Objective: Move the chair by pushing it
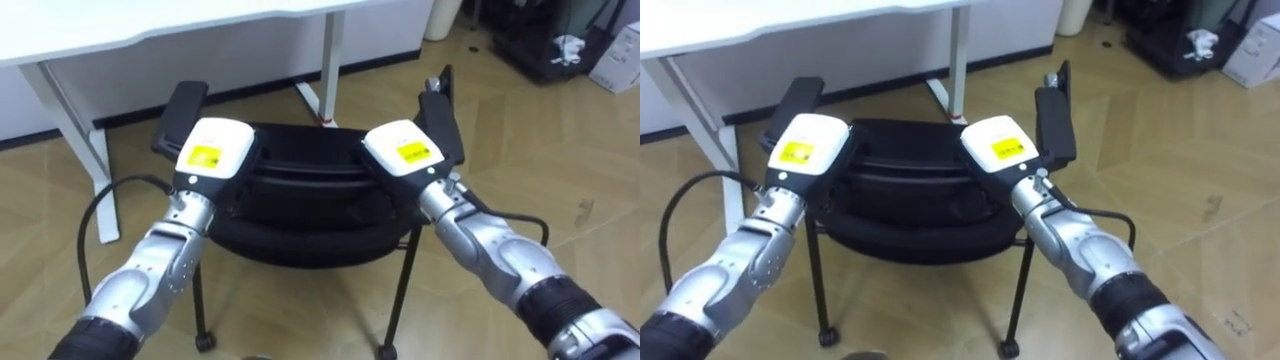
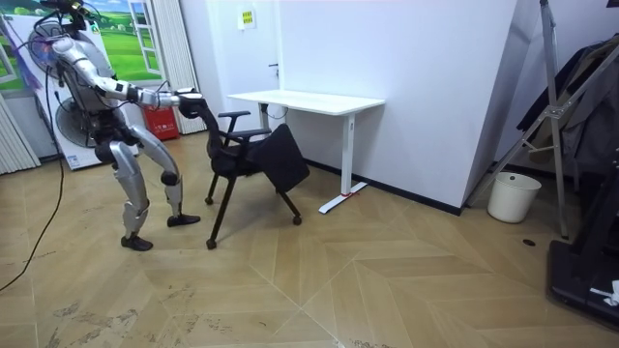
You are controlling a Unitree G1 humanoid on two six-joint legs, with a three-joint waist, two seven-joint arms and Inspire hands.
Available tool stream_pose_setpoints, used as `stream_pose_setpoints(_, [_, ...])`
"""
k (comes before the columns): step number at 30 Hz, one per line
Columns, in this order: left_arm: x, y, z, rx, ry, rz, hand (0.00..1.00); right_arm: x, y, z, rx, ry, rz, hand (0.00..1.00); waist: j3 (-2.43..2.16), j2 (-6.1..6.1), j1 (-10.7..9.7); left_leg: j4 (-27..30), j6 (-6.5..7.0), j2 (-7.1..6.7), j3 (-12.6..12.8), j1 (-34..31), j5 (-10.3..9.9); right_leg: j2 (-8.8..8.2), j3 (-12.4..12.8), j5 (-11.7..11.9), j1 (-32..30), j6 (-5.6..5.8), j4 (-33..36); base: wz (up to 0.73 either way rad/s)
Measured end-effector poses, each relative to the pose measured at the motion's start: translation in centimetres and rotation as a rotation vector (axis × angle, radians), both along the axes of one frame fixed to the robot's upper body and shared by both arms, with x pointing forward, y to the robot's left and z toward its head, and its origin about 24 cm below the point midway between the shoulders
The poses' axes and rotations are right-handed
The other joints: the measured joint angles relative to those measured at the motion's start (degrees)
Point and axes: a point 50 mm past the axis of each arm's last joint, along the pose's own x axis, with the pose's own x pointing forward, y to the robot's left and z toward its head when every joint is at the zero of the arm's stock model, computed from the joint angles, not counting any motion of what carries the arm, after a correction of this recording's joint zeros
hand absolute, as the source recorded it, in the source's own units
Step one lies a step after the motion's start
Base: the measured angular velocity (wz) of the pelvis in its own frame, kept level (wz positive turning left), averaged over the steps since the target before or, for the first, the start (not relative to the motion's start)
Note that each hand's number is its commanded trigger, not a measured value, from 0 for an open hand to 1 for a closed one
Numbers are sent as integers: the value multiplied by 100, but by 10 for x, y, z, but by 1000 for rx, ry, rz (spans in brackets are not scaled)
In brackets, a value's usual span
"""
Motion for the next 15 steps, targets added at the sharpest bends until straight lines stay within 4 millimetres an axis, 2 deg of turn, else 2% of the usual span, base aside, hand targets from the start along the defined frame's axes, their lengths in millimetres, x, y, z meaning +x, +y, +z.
stream_pose_setpoints(1, [-1,0,0,1,3,0,100,0,0,0,-1,1,1,100,5,-12,47,55,-12,-8,0,34,-84,-7,-3,-35,64,19,-13,5])
stream_pose_setpoints(2, [-1,1,0,2,2,-1,100,0,1,0,-1,1,3,100,-11,-46,52,98,-20,-29,0,28,-158,-21,-17,-81,89,47,-13,12])
stream_pose_setpoints(4, [-1,2,4,7,-9,-2,100,0,1,2,2,-8,7,100,-29,-123,70,127,-14,-67,-3,-30,-200,-47,-45,-135,73,66,-10,11])
stream_pose_setpoints(6, [-1,1,6,6,-15,-6,100,0,0,5,4,-18,10,100,-26,-190,188,116,-11,-102,31,-36,-253,-109,-69,-168,88,74,-21,2])
stream_pose_setpoints(8, [-3,2,9,13,-23,-11,100,-2,0,5,17,-16,10,100,-20,-316,210,69,-4,-195,61,33,-358,-170,-209,-195,239,125,-98,20])
stream_pose_setpoints(9, [-3,2,9,13,-23,-12,100,-2,0,4,18,-14,9,100,-31,-345,224,71,2,-214,74,50,-411,-200,-237,-202,250,139,-46,18])
stream_pose_setpoints(10, [-3,2,7,13,-18,-11,100,-2,0,4,23,-12,10,100,-28,-362,289,114,18,-235,82,70,-517,-324,-284,-158,188,223,363,11])
stream_pose_setpoints(11, [-3,2,8,15,-18,-11,100,-2,1,4,23,-9,10,100,-26,-365,324,229,32,-261,78,86,-644,-528,-276,-29,25,362,1010,12])
stream_pose_setpoints(12, [-4,3,5,17,-11,-7,100,-3,1,3,25,-7,10,100,-18,-357,330,303,36,-266,72,114,-727,-633,-247,68,-38,354,1290,16])
stream_pose_setpoints(13, [-4,4,6,18,-13,-6,100,-4,3,1,27,1,12,100,19,-298,366,441,65,-264,46,193,-874,-734,-177,267,-123,309,1685,7])
stream_pose_setpoints(14, [-6,6,5,22,-11,-4,100,-5,5,-1,29,9,16,100,27,-271,460,506,74,-250,34,282,-1035,-784,-64,477,-183,232,1988,0])
stream_pose_setpoints(15, [-7,6,4,21,-12,-2,100,-5,5,-1,29,10,19,100,24,-230,495,541,80,-227,18,320,-1121,-780,-32,609,-205,222,2101,-4])
